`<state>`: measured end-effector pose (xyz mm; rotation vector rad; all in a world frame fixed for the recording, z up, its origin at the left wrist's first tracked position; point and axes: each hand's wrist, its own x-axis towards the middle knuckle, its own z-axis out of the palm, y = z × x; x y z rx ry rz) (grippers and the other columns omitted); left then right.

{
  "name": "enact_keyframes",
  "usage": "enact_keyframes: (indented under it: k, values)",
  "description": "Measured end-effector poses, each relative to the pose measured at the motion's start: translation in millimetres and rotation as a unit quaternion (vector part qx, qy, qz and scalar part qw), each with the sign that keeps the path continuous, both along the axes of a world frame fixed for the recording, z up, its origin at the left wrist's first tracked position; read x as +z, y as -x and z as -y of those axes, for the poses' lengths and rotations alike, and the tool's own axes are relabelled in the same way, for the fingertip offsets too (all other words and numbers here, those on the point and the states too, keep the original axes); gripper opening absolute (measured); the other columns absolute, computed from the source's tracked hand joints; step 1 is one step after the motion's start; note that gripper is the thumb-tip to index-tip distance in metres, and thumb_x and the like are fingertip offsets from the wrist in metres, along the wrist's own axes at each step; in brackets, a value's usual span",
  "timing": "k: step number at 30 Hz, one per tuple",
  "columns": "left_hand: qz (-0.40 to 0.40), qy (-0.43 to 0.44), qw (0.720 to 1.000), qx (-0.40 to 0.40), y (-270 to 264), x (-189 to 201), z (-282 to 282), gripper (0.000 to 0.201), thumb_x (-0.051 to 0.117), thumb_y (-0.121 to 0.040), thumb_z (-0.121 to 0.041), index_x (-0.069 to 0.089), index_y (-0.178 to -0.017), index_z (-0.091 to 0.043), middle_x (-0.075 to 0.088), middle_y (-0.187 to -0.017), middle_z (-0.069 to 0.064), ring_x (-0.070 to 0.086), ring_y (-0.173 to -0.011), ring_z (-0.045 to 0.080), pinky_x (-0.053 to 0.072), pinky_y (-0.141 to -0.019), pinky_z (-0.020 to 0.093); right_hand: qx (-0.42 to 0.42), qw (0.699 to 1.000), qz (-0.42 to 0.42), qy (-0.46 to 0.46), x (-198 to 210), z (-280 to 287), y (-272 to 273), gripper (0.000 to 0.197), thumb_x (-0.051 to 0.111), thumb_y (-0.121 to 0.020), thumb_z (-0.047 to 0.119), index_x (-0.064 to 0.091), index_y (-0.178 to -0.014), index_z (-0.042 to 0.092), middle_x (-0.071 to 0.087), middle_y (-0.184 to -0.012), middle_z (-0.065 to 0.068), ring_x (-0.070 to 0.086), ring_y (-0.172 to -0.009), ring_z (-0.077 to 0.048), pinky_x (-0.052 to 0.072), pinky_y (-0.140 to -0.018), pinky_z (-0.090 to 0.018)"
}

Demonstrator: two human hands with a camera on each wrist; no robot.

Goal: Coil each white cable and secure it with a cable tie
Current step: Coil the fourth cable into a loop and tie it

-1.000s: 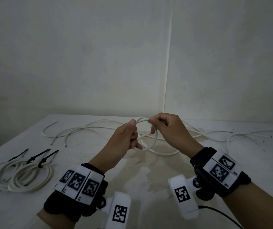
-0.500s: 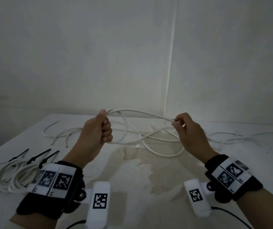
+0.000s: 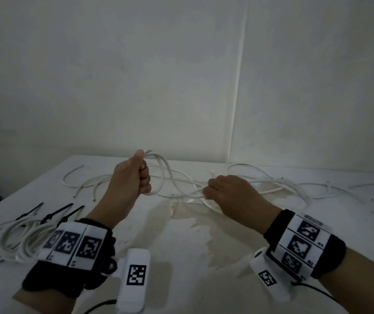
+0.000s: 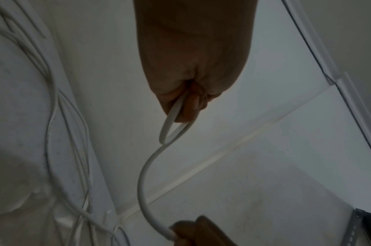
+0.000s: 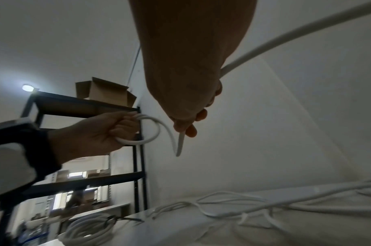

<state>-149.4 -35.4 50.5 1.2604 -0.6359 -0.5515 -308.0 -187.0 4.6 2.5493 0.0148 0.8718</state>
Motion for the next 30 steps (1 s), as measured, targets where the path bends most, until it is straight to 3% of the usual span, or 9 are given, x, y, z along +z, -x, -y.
enact_keyframes:
  k: [5, 10, 15, 18, 20, 22, 26, 28, 30]
  values:
    - [0.032, -0.013, 0.999, -0.008, 12.3, -2.8, 9.2, 0.044, 0.034, -0.1, -0.025, 0.026, -0.058, -0.02, 0.025, -0.04, -0.012, 0.021, -0.035, 0.004, 0.025, -0.035, 0.015, 0.103, 0.995, 0.014, -0.011, 9.7, -27.4, -11.6, 0.031, 0.037, -0.081, 0.008, 0.062, -0.064, 0.011, 0.058, -0.059, -0.003, 0.053, -0.049, -0.019, 0.038, -0.044, -0.022]
    - [0.076, -0.028, 0.997, -0.009, 28.9, -7.9, 16.0, 0.041, 0.034, -0.1, -0.026, 0.035, -0.061, -0.014, 0.037, -0.046, -0.006, 0.037, -0.037, 0.005, 0.04, -0.044, 0.016, 0.119, 0.992, 0.034, -0.028, 15.2, -37.1, -19.5, 0.027, 0.04, -0.086, 0.012, 0.062, -0.07, 0.009, 0.057, -0.063, -0.004, 0.052, -0.053, -0.02, 0.035, -0.053, -0.028]
    - [0.201, -0.056, 0.978, -0.003, 40.7, -15.7, 15.9, 0.044, 0.029, -0.101, -0.025, 0.036, -0.06, -0.011, 0.037, -0.053, 0.001, 0.035, -0.042, 0.002, 0.031, -0.043, 0.012, 0.183, 0.974, 0.076, -0.107, 15.5, -38.6, -25.7, 0.006, 0.051, -0.081, 0.004, 0.055, -0.081, 0.008, 0.059, -0.069, -0.009, 0.041, -0.063, -0.017, 0.031, -0.06, -0.027]
    - [0.188, -0.057, 0.979, -0.05, 45.7, -16.6, 15.9, 0.042, 0.03, -0.101, -0.026, 0.045, -0.067, -0.006, 0.046, -0.057, 0.006, 0.048, -0.053, 0.01, 0.041, -0.049, 0.013, 0.184, 0.966, 0.091, -0.154, 18.8, -36.3, -22.7, 0.009, 0.051, -0.081, 0.007, 0.058, -0.078, 0.004, 0.057, -0.067, -0.009, 0.036, -0.065, -0.015, 0.031, -0.061, -0.026]
    - [0.192, -0.076, 0.976, -0.075, 51.2, -15.5, 14.4, 0.044, 0.029, -0.101, -0.024, 0.05, -0.067, -0.006, 0.052, -0.051, 0.003, 0.051, -0.047, 0.009, 0.042, -0.048, 0.015, 0.172, 0.958, 0.108, -0.203, 25.1, -36.8, -17.9, 0.012, 0.052, -0.082, 0.016, 0.057, -0.078, 0.005, 0.057, -0.067, -0.007, 0.039, -0.065, -0.014, 0.034, -0.061, -0.025]
    - [0.189, -0.088, 0.973, -0.096, 55.7, -13.3, 12.6, 0.046, 0.03, -0.101, -0.025, 0.046, -0.059, -0.013, 0.046, -0.045, -0.004, 0.041, -0.04, 0.007, 0.035, -0.044, 0.017, 0.158, 0.953, 0.127, -0.227, 33.8, -35.7, -15.5, 0.019, 0.053, -0.081, 0.025, 0.057, -0.08, 0.006, 0.058, -0.068, -0.007, 0.042, -0.067, -0.014, 0.036, -0.062, -0.025]
    - [0.071, -0.102, 0.979, -0.163, 57.3, -8.2, 8.9, 0.044, 0.032, -0.099, -0.028, 0.035, -0.058, -0.015, 0.033, -0.046, -0.005, 0.024, -0.036, 0.007, 0.022, -0.038, 0.017, 0.147, 0.959, 0.139, -0.197, 44.2, -14.7, -8.9, 0.024, 0.048, -0.087, 0.034, 0.054, -0.09, 0.011, 0.059, -0.071, -0.008, 0.046, -0.067, -0.013, 0.04, -0.057, -0.023]
    - [0.027, -0.102, 0.978, -0.182, 57.0, -9.5, 5.9, 0.043, 0.03, -0.099, -0.027, 0.032, -0.059, -0.014, 0.032, -0.044, -0.004, 0.022, -0.032, 0.006, 0.019, -0.036, 0.015, 0.1, 0.955, 0.114, -0.255, 49.5, -6.0, -1.5, 0.043, 0.043, -0.087, 0.051, 0.063, -0.089, 0.013, 0.058, -0.07, -0.005, 0.052, -0.062, -0.018, 0.046, -0.051, -0.032]
    - [0.021, -0.102, 0.976, -0.193, 59.7, -12.1, 4.7, 0.044, 0.028, -0.099, -0.03, 0.034, -0.059, -0.013, 0.032, -0.044, -0.004, 0.021, -0.032, 0.005, 0.02, -0.035, 0.016, 0.033, 0.936, 0.068, -0.345, 49.1, -3.2, 2.7, 0.047, 0.045, -0.083, 0.054, 0.07, -0.088, 0.015, 0.056, -0.072, -0.001, 0.053, -0.065, -0.02, 0.047, -0.059, -0.037]
